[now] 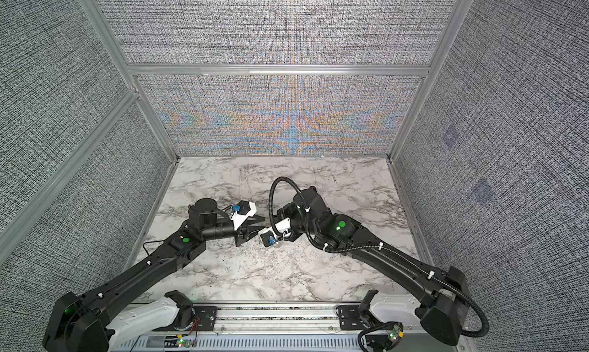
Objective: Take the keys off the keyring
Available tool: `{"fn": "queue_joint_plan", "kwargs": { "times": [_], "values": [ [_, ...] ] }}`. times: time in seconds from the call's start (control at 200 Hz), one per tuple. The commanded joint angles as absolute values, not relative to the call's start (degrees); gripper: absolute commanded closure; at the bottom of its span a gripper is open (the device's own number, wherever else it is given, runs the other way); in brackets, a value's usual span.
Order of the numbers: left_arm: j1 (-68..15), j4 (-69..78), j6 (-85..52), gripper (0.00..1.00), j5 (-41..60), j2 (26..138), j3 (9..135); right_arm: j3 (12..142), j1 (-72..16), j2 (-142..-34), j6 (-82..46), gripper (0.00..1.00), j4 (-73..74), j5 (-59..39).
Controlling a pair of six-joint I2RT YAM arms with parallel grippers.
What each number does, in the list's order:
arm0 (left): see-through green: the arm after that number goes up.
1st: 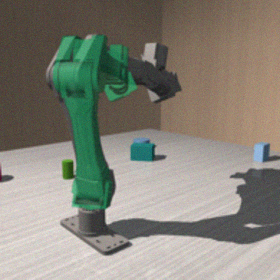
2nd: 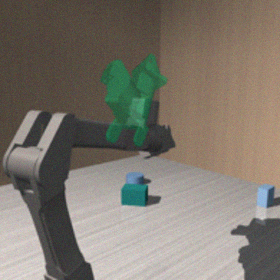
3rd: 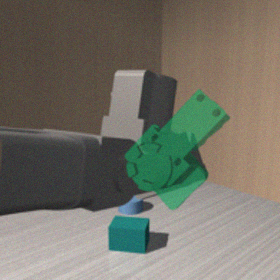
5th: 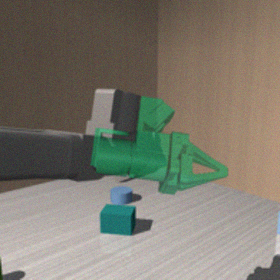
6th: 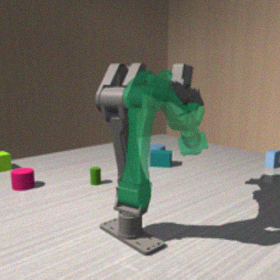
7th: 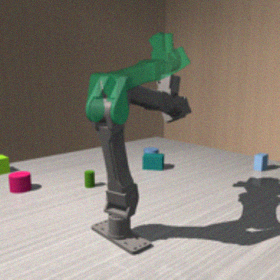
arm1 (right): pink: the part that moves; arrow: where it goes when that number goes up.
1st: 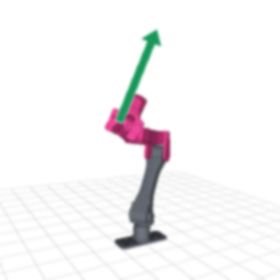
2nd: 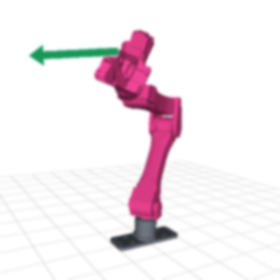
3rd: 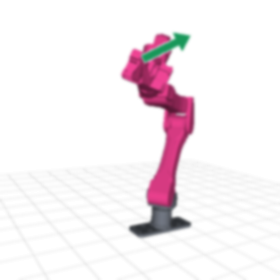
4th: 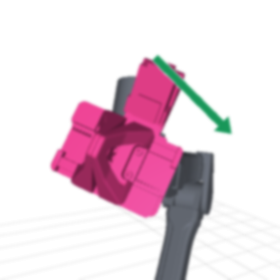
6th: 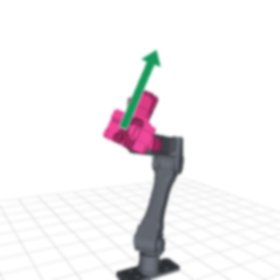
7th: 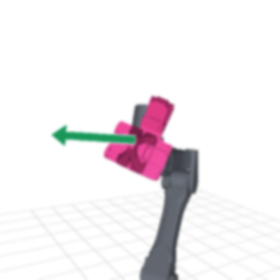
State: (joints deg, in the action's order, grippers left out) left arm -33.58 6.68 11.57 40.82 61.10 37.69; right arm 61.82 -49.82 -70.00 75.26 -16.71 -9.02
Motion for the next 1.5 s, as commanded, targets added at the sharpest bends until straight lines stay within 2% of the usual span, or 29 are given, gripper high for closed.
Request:
{"fn": "queue_joint_plan", "kwargs": {
  "times": [0.0,0.845,1.276,1.381,1.491],
  "values": [
    [-33.49,10.33,10.68,0.62,42.25,60.69,37.32,61.45,-50.09,-69.38,76.42,1.00,-13.71,-10.13],
    [-33.50,15.99,6.18,0.73,42.52,57.61,33.58,59.00,-50.80,-67.15,78.09,1.00,-9.98,-11.03],
    [-33.49,18.80,4.39,0.73,46.13,57.91,32.87,58.80,-50.80,-66.97,77.39,1.00,-9.80,-12.29],
    [-33.49,20.18,3.72,0.80,46.15,58.08,32.53,58.47,-50.80,-67.15,77.32,1.00,-8.98,-12.13],
    [-33.49,21.49,2.78,0.82,46.19,58.45,32.21,58.50,-50.76,-67.33,77.27,1.00,-8.71,-12.04]
  ]
}}
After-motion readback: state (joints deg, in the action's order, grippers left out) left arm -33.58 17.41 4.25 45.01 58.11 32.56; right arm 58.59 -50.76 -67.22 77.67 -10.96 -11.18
